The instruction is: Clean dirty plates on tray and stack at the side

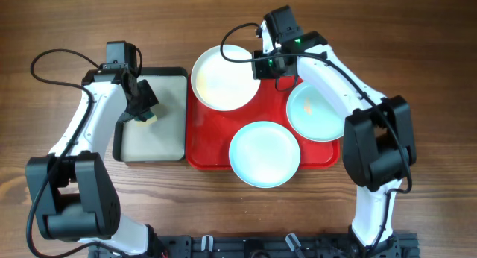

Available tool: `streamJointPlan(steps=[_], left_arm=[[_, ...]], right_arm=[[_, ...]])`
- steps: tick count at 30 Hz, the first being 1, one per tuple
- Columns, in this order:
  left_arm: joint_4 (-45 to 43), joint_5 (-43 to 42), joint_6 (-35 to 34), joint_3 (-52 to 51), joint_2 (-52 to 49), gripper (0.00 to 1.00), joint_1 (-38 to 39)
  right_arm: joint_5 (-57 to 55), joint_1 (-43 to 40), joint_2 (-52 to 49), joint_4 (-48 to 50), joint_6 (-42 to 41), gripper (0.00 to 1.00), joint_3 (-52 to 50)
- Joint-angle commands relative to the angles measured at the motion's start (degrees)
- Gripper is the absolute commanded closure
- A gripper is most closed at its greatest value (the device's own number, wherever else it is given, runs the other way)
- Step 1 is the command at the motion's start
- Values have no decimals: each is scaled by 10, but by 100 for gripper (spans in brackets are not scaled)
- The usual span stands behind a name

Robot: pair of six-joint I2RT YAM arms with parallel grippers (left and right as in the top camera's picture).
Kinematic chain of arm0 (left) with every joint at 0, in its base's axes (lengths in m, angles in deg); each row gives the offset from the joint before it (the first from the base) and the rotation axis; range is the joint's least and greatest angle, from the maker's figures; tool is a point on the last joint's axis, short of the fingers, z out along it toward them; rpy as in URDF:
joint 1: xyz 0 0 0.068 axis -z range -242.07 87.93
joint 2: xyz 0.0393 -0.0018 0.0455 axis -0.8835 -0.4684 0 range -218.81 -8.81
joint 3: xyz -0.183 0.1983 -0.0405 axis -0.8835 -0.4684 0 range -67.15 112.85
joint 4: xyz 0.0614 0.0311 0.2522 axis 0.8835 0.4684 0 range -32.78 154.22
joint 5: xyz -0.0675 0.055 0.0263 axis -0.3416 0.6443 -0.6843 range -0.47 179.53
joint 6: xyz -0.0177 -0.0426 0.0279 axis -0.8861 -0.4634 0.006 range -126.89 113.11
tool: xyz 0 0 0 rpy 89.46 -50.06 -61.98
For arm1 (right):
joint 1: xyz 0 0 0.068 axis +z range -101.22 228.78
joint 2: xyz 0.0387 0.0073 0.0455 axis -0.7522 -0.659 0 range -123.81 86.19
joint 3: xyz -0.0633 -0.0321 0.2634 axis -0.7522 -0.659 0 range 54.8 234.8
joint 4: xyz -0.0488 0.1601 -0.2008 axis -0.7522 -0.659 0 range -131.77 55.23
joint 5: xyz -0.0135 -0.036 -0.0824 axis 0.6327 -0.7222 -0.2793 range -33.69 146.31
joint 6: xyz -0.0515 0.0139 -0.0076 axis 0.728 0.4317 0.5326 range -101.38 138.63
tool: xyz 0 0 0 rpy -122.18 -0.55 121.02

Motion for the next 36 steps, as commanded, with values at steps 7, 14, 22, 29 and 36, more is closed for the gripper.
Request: streamJointPlan(steps=[7, 14, 22, 29, 36], left_arm=[[13, 9, 20, -4, 47, 96, -2], [70, 8, 15, -6, 106, 96, -2], [16, 8, 3, -59, 106, 96, -2], [-3, 8, 2, -68, 106, 96, -2], [-17, 8, 2, -68, 106, 96, -2]], right_arm=[[-137, 83, 21, 99, -19, 96, 14], [-265, 175, 21, 191, 26, 96, 14], [-386, 228, 21, 294, 216, 96, 14], [-430, 248, 24, 399, 353, 96, 14], [-430, 268, 30, 465, 408, 96, 14]])
